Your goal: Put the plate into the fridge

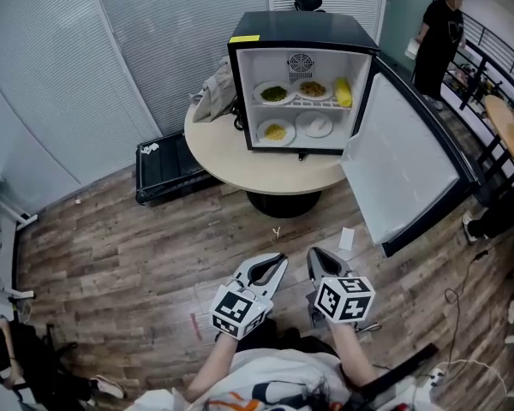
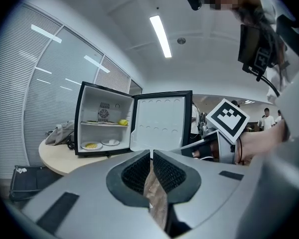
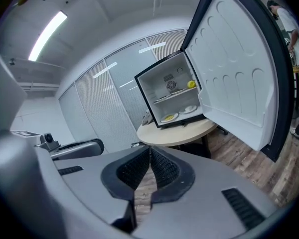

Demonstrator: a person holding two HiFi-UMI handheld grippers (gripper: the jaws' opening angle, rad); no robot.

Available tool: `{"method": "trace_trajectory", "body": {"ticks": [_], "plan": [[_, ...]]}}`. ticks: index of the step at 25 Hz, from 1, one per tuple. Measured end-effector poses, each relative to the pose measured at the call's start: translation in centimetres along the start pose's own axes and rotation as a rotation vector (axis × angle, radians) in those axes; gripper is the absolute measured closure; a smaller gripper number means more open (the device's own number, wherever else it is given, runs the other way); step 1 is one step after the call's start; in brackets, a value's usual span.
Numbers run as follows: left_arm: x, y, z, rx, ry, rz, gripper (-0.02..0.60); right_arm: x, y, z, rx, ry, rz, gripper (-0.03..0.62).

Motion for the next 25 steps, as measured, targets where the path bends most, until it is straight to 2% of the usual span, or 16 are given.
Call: {"method": "trace_trajectory", "body": {"ticks": [25], "plan": [[2.9, 0.3, 3.7, -0.024, -0.068, 0.017, 0.555, 3.1, 1.4, -0.8, 0.046, -0.067, -0.029, 0.574]]}}
Point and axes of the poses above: the fingertips, and each gripper's own axes: x backward along the fingers, z to its right, y out of its underside, the point moved 6 cm from there along x, backward along the fingers, and after that the axes turned 7 degrees about -y, right-handed, at the moved point
